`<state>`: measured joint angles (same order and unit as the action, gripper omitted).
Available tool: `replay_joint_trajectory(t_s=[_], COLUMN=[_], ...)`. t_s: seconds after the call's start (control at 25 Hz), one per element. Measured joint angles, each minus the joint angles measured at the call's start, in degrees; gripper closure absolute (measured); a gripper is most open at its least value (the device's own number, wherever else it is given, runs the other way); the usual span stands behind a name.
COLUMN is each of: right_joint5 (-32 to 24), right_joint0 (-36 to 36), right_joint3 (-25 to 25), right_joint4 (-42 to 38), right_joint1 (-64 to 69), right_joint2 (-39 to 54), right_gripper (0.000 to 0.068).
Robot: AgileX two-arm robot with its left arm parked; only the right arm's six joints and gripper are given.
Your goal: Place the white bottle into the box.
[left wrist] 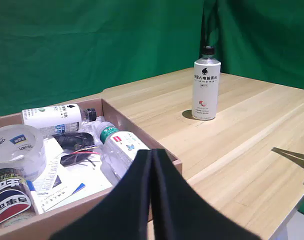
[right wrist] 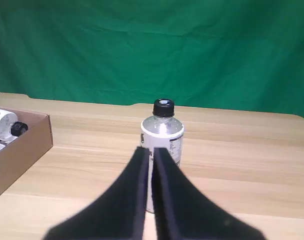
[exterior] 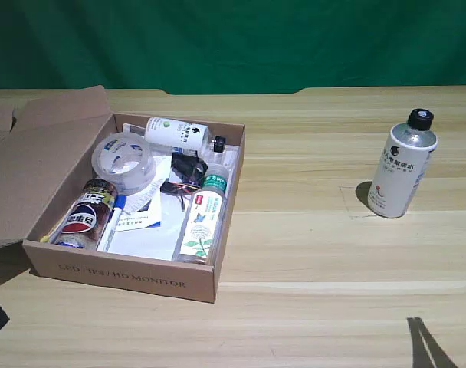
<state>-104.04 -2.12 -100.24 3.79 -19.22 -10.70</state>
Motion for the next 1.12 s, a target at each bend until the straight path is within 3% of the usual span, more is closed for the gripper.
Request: replay_joint_trajectory(t_s=[0.76,0.84,0.96,1.12], right_joint5=[0.0,0.0,0.1,4.3], right_joint0=[0.0,0.0,0.0,0.0], right_joint3=[0.0,0.0,0.0,0.0], right_joint4=[-2.8,-4.1,-4.4,-5.0], right_joint1=[0.0,0.0,0.0,0.0], right_joint2=[0.0,0.0,0.0,0.0], right_gripper=[0.0659,0.0604,0.0442,0.0185])
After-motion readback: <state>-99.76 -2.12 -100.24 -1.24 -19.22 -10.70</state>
